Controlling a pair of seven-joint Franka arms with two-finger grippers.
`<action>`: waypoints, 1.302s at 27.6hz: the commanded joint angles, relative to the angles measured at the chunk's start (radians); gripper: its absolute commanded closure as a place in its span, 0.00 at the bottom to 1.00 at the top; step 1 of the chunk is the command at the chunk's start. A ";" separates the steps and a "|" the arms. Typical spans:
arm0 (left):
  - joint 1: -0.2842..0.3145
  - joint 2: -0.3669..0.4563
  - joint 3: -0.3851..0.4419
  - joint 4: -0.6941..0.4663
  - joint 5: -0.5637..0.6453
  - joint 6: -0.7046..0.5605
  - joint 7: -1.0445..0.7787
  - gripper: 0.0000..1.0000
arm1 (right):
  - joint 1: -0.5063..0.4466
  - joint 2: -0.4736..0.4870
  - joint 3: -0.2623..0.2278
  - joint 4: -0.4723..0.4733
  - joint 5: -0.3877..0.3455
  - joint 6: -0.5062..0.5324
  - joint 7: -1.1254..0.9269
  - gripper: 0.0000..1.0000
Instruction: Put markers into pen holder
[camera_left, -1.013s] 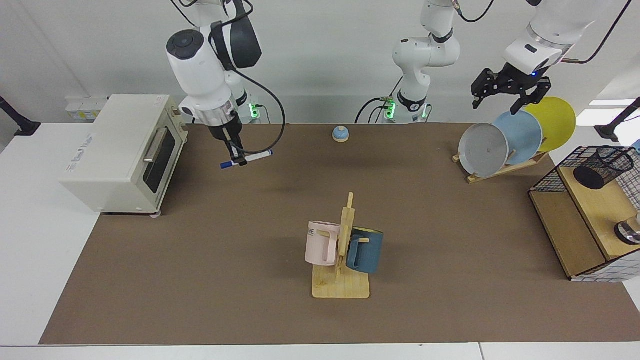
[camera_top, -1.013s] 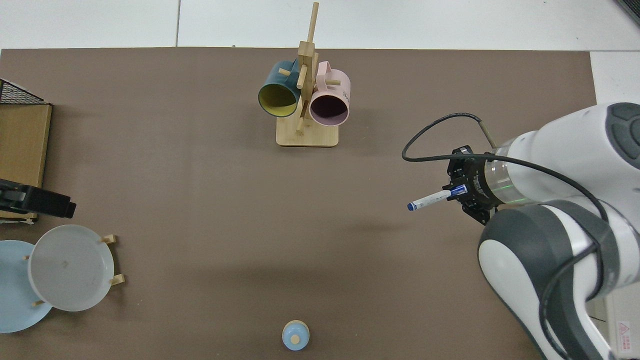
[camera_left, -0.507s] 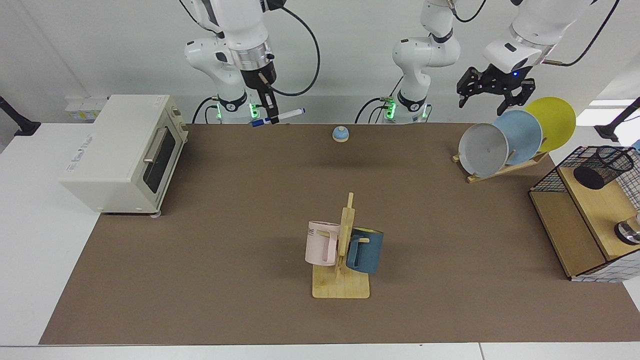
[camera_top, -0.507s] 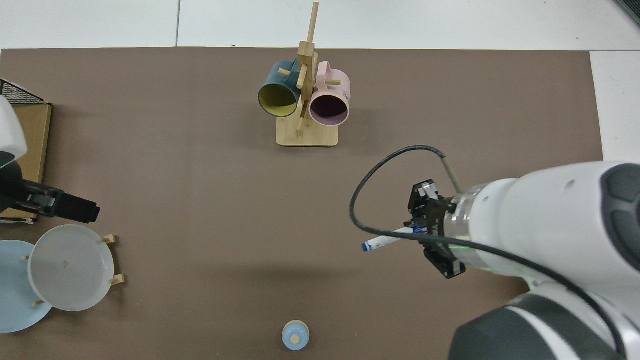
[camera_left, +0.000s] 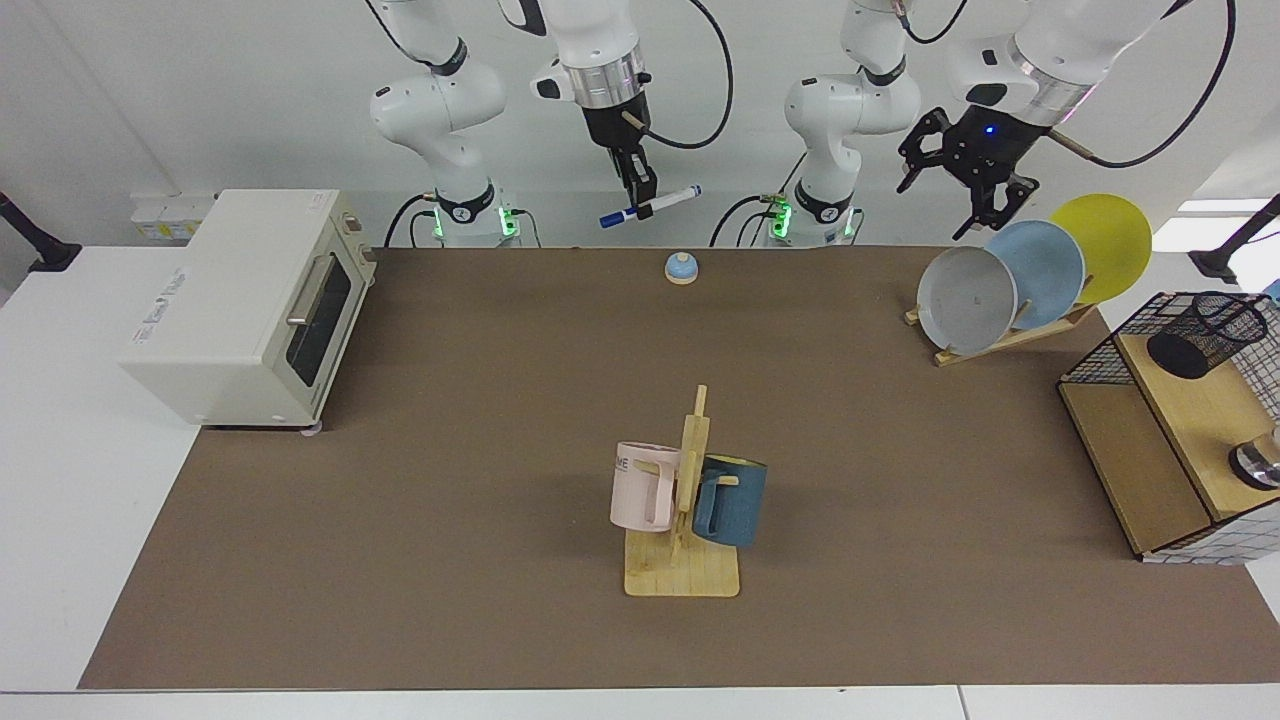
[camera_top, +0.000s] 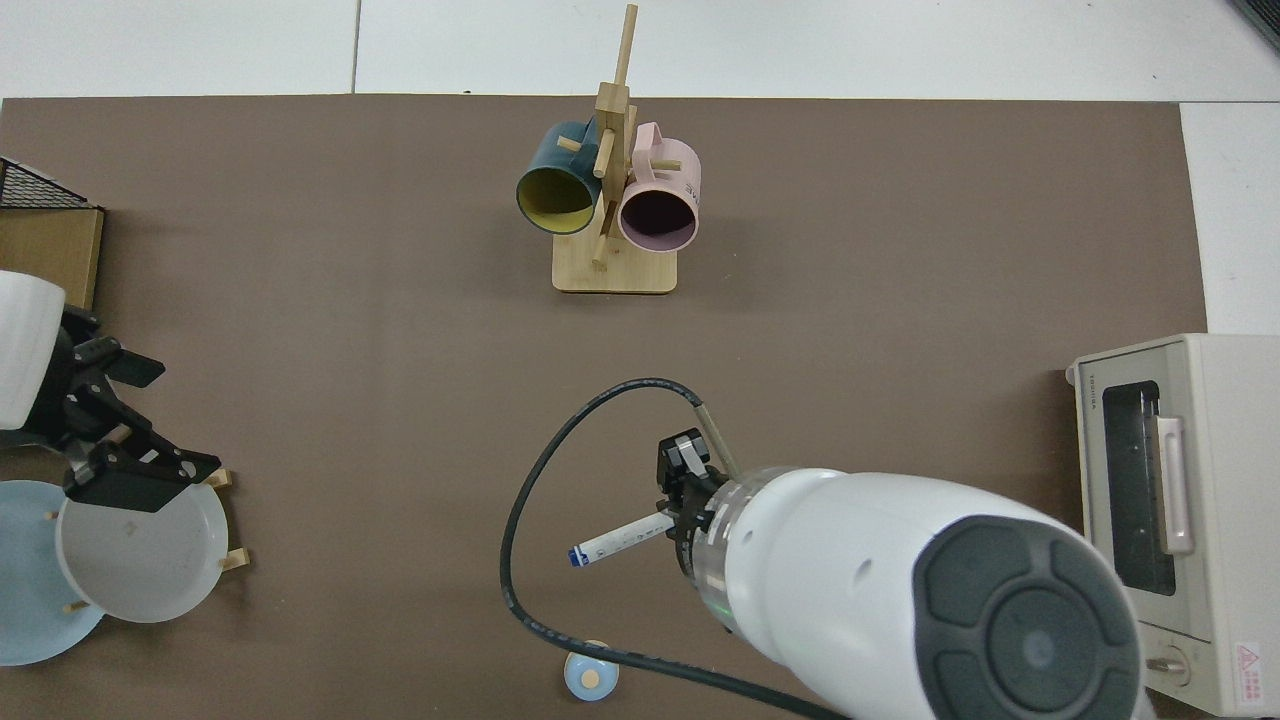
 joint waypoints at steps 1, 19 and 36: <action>-0.003 -0.054 0.003 -0.087 -0.059 0.047 0.146 0.08 | 0.052 0.110 -0.007 0.092 -0.007 0.025 0.065 1.00; -0.106 -0.202 -0.146 -0.399 -0.082 0.354 0.125 0.05 | 0.121 0.346 -0.012 0.368 -0.142 -0.057 0.280 1.00; -0.119 -0.222 -0.150 -0.474 -0.179 0.478 0.131 0.39 | 0.118 0.388 -0.009 0.426 -0.082 0.008 0.313 1.00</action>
